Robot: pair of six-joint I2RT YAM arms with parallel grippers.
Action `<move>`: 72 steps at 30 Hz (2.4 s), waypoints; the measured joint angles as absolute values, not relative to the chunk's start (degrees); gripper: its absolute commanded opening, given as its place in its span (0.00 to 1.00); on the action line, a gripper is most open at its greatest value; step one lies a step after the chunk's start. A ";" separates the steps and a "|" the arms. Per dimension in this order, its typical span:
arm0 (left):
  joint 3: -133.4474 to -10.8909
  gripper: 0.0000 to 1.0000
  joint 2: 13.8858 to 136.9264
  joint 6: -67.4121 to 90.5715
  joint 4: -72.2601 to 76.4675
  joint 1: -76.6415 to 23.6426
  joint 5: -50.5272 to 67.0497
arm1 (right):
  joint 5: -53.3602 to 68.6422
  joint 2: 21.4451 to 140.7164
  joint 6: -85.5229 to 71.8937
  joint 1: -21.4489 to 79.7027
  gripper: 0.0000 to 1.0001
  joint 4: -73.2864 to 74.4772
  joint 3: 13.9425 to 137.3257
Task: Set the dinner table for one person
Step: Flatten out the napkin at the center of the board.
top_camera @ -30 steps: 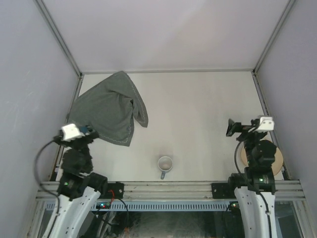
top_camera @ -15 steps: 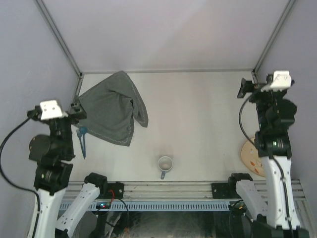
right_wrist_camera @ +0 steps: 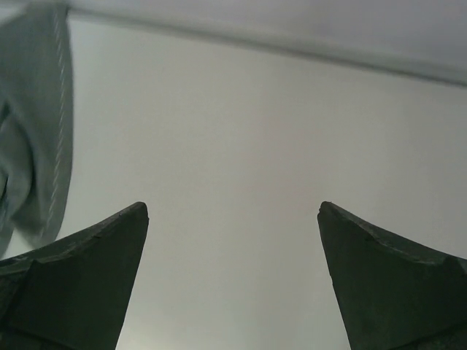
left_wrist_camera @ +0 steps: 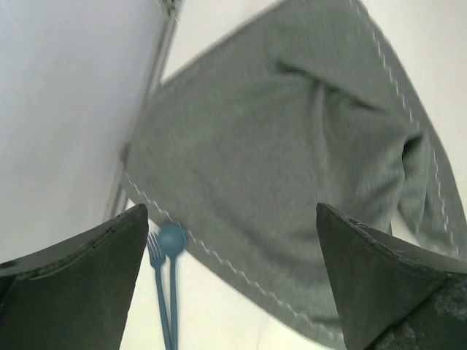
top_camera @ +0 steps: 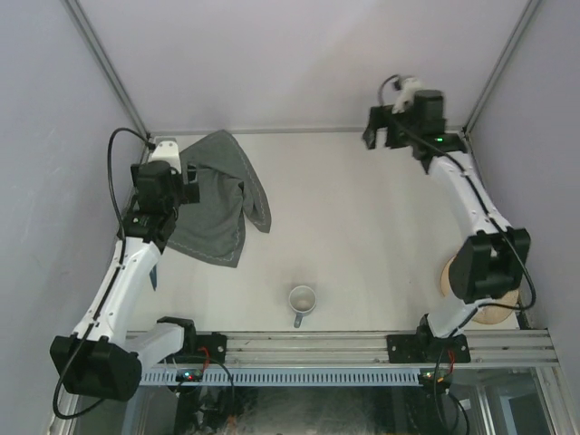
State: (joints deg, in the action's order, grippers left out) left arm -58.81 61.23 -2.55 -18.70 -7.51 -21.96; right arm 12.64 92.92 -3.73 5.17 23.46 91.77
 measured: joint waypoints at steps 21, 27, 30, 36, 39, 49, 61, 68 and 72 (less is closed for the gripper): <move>-37.04 1.00 29.39 -13.76 -30.92 -4.29 -14.57 | -0.19 127.55 9.52 44.21 0.82 37.74 118.80; -36.36 1.00 26.17 -15.94 -31.22 -3.03 -18.85 | -1.34 128.22 10.20 49.84 0.80 37.52 115.83; -36.32 1.00 25.12 -16.19 -31.48 -2.92 -20.10 | -1.28 128.38 10.39 51.29 0.78 37.56 113.60; -36.32 1.00 22.50 -16.64 -32.49 -2.79 -21.65 | -1.21 128.49 10.55 50.59 0.75 37.28 109.73; -36.32 1.00 22.26 -17.15 -33.06 -2.79 -22.15 | -0.91 128.49 10.50 50.02 0.71 36.69 107.57; -36.32 1.00 22.85 -17.02 -34.30 -2.72 -22.26 | 1.98 132.07 10.04 49.52 0.70 35.77 107.39; -36.32 1.00 21.98 -16.47 -36.64 -2.52 -22.17 | 3.51 137.80 9.06 49.95 0.56 35.97 118.63; -36.32 1.00 21.61 -16.05 -36.69 -2.48 -22.20 | 3.49 137.88 8.99 49.54 0.57 35.77 118.72; -36.12 1.00 20.86 -16.05 -36.64 -2.46 -22.22 | 3.44 137.88 8.99 49.17 0.58 35.51 116.25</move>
State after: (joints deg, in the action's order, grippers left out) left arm -36.12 20.86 -16.05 -36.64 -2.46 -22.22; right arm 3.44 137.88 8.99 49.17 35.51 116.25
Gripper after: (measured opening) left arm 0.998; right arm 0.582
